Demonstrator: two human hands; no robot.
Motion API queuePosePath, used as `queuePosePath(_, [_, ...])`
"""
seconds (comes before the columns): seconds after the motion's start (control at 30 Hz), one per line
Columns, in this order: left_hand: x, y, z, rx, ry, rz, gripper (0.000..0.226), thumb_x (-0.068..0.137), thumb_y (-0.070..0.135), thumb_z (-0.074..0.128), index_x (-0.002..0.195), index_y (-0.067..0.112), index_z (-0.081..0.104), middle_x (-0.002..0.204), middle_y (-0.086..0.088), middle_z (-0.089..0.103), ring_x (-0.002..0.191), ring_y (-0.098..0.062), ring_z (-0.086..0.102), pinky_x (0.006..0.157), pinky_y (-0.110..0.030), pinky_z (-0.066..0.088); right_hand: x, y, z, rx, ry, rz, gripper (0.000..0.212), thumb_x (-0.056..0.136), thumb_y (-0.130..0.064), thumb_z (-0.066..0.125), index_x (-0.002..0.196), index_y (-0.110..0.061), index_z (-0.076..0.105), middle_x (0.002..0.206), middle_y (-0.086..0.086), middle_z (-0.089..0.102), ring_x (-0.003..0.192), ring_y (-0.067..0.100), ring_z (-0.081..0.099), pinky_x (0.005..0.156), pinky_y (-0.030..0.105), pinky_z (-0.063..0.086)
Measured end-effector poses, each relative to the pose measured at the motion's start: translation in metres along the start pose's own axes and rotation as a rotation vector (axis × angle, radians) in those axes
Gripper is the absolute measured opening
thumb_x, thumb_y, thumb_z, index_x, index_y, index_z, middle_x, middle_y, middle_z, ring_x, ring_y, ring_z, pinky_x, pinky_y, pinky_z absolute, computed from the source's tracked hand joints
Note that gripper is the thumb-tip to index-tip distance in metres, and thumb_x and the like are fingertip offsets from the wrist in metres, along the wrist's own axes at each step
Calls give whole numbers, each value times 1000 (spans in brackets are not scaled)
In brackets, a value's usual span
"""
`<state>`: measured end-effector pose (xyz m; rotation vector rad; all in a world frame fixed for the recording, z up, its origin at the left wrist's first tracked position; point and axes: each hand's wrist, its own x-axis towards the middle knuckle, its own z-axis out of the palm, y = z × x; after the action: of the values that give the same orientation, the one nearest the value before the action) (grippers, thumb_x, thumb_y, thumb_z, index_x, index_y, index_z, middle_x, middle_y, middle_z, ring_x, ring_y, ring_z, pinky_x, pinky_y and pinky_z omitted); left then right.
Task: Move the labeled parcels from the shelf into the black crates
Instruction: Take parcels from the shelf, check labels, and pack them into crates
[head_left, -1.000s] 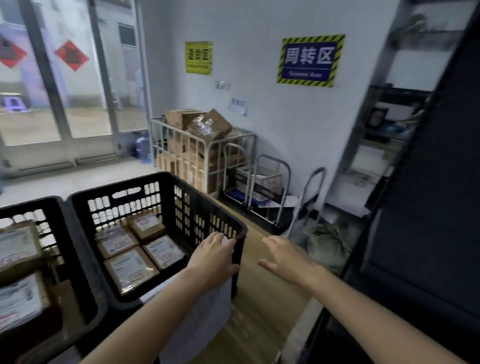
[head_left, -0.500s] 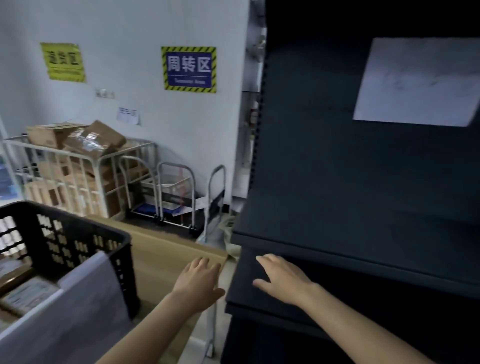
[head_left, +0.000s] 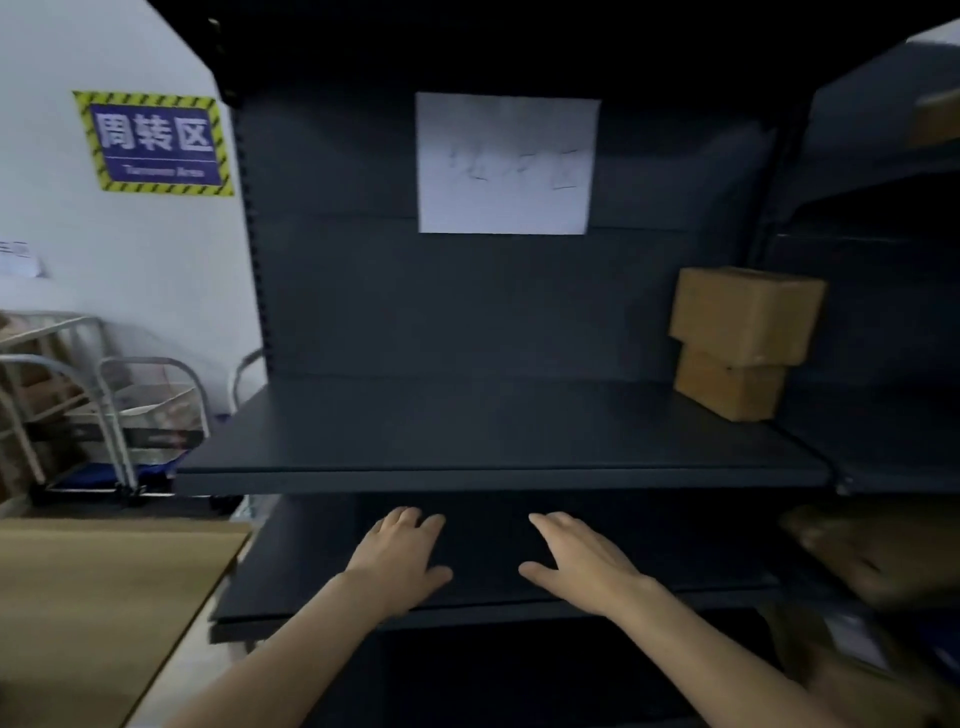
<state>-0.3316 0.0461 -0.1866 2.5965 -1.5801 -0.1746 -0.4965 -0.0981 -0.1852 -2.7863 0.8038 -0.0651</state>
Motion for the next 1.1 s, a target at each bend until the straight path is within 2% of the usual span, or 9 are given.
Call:
queuePosePath(0.23, [44,114,-9,21,14,160,67,92,45,47,148,17,21,151,-9,26,141,-25,21,116,-35,21,-56,105,-39,21,107,190,67,92,-47,46,147,-18,20,150,4,29,134,20,32,105,32,35])
queuePosePath(0.47, [84,186,-17,34,28,281,66,93,44,47,147,16,23,150,-9,27,140,-25,22,115,-35,24,-84,169,-60,26,172,321,67,92,-47,47,147,-18,21,149,4,30,135,21,31,105,33,34])
queuePosePath(0.77, [143,235,-24,-18,47,358,67,93,44,48,147,16,22,148,-11,32,139,-27,25,113,-36,28,-72,221,-91,33,242,372,68,92,-44,48,146,-13,22,149,8,31,135,22,32,108,36,33])
queuePosePath(1.1, [237,247,-50,-141,84,375,70,93,46,47,149,18,17,155,-9,21,143,-24,16,115,-37,24,4,276,-139,70,357,408,70,91,-48,49,146,-15,22,151,7,29,135,22,32,108,36,34])
